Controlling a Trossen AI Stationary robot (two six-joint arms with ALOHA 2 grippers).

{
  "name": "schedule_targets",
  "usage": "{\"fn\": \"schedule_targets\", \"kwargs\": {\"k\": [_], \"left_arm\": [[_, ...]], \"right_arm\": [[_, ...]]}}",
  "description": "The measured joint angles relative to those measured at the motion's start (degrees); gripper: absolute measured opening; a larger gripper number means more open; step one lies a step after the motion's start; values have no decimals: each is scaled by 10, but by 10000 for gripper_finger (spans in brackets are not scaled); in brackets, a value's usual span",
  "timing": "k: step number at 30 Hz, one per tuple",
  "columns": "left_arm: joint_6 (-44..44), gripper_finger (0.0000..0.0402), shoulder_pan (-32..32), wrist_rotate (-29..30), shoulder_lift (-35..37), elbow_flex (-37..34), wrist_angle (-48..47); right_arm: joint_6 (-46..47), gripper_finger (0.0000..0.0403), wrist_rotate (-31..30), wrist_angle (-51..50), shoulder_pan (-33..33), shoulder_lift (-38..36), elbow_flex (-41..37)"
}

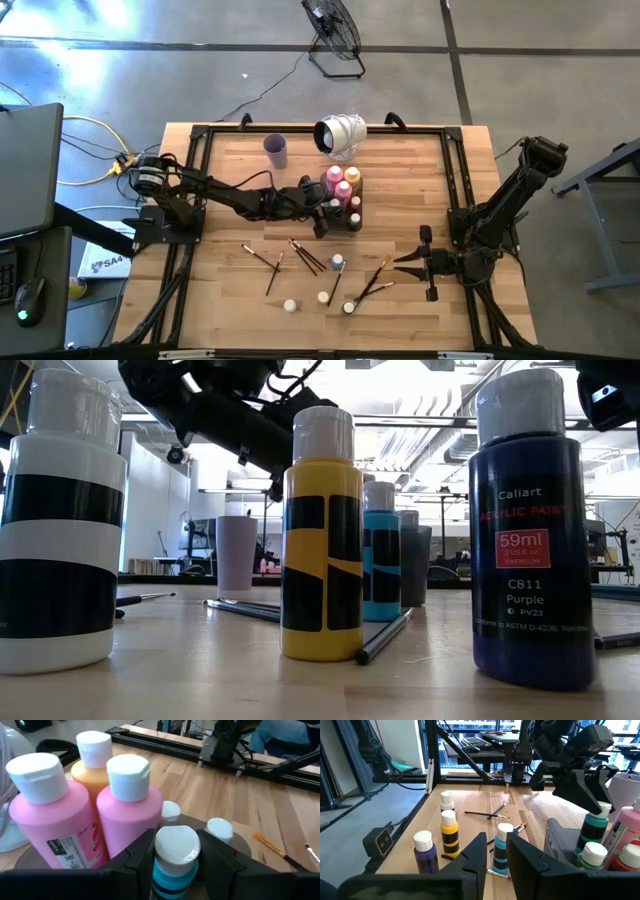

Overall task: Pick & Place Paint Supplies
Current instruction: Put the blue paint bottle into the black bin

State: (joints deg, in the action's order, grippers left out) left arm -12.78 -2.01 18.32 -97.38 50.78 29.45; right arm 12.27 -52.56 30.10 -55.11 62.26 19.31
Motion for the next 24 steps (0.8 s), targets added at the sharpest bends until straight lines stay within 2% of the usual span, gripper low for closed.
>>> {"fn": "schedule_targets", "kwargs": {"k": [17,24], "left_arm": [[-12,126,-15,25,-2,0,1],[-6,126,-15,18,-60,47,-17]], "right_arm": [[-1,64,0,0,0,0,0],[-1,64,-5,0,0,0,0]]}}
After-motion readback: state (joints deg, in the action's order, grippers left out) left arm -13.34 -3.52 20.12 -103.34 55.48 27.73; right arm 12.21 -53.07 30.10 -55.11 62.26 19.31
